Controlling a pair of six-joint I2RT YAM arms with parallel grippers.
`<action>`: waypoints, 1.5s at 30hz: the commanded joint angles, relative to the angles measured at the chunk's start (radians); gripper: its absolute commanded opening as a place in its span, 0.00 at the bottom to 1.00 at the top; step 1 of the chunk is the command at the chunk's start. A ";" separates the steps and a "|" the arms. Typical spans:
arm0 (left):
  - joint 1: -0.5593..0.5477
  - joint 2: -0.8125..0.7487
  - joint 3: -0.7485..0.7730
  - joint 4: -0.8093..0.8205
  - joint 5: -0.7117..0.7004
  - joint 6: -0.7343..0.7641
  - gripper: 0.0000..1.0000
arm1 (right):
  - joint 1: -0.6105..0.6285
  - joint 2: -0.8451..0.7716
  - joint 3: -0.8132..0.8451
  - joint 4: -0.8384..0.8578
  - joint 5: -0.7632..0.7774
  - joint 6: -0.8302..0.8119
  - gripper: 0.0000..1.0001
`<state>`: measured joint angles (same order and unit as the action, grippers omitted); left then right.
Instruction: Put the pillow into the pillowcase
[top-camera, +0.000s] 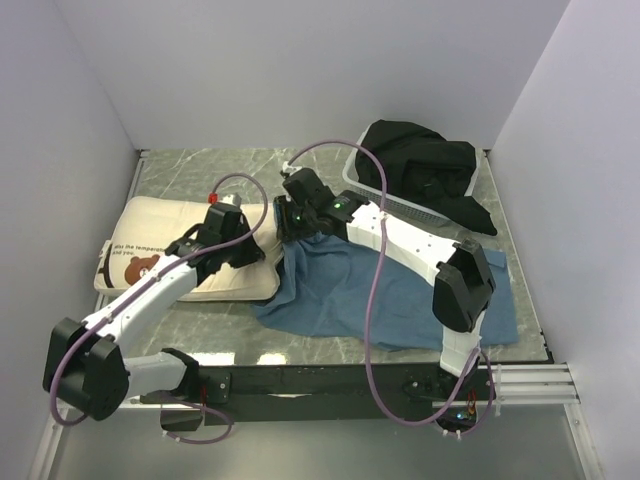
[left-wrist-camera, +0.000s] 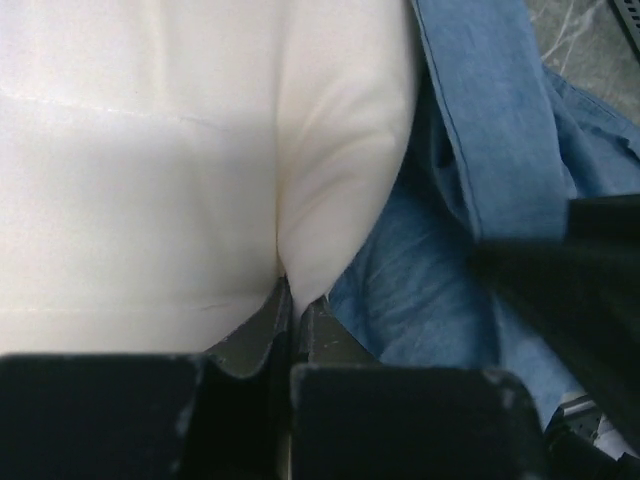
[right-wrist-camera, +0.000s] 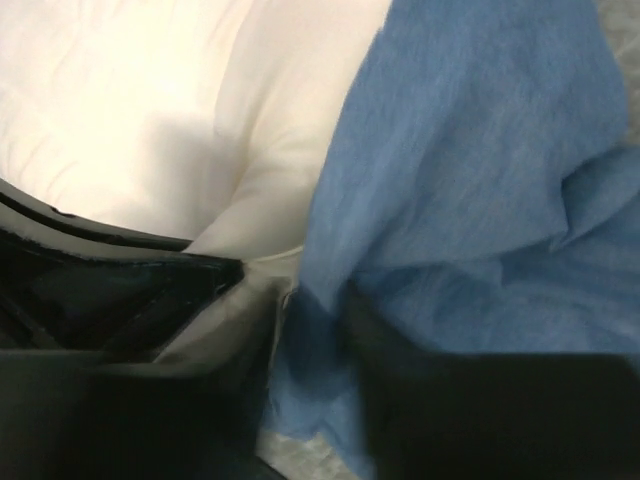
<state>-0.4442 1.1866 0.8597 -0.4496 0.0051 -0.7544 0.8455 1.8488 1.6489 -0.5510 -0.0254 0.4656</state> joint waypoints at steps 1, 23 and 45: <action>-0.001 0.024 0.027 0.150 0.021 -0.010 0.01 | 0.001 -0.066 -0.052 0.019 0.099 0.013 0.58; -0.004 0.034 0.042 0.178 0.059 0.004 0.01 | 0.224 -0.212 -0.673 0.549 0.263 0.337 0.61; -0.020 0.189 0.134 0.245 0.082 -0.031 0.01 | 0.481 -0.419 -0.592 0.345 0.312 0.286 0.00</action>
<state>-0.4477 1.3552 0.9558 -0.3595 0.0406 -0.7460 1.2881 1.4677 1.0191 -0.1528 0.2657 0.7567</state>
